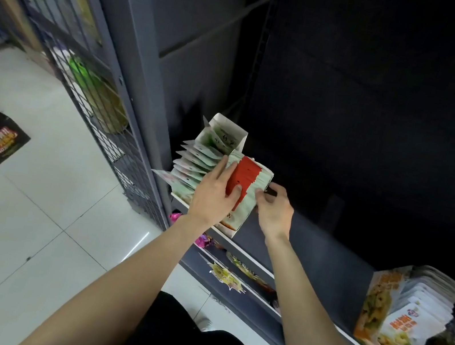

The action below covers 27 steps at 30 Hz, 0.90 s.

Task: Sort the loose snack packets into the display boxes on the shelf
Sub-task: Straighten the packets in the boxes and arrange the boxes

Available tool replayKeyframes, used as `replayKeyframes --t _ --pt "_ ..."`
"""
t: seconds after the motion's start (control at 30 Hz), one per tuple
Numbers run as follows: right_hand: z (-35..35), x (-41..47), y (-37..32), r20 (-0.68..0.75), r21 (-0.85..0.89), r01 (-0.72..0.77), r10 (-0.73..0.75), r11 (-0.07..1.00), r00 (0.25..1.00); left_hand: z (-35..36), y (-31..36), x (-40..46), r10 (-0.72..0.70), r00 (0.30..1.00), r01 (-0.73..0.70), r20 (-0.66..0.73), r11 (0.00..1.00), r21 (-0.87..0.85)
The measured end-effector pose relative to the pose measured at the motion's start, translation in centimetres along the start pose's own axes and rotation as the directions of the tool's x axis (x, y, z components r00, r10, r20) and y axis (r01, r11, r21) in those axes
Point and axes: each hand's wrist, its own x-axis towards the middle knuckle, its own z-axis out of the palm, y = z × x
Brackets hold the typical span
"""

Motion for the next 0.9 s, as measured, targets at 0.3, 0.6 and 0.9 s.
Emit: replayKeyframes --t 0.3,0.6,0.9 --pt "0.5 2.1 -0.5 0.041 0.038 0.079 -0.081 0.996 0.996 0.1 0.3 0.1 0.022 0.999 -0.023 0.024 0.999 0.047" --pt "-0.6 2.5 -0.3 -0.153 -0.069 0.085 -0.095 0.994 0.984 1.1 1.4 -0.1 0.021 0.999 -0.022 0.033 0.999 0.026" --pt "-1.2 2.4 1.4 -0.129 0.04 0.014 -0.009 0.999 0.992 0.4 0.7 -0.9 0.084 0.993 -0.076 0.087 0.993 -0.095"
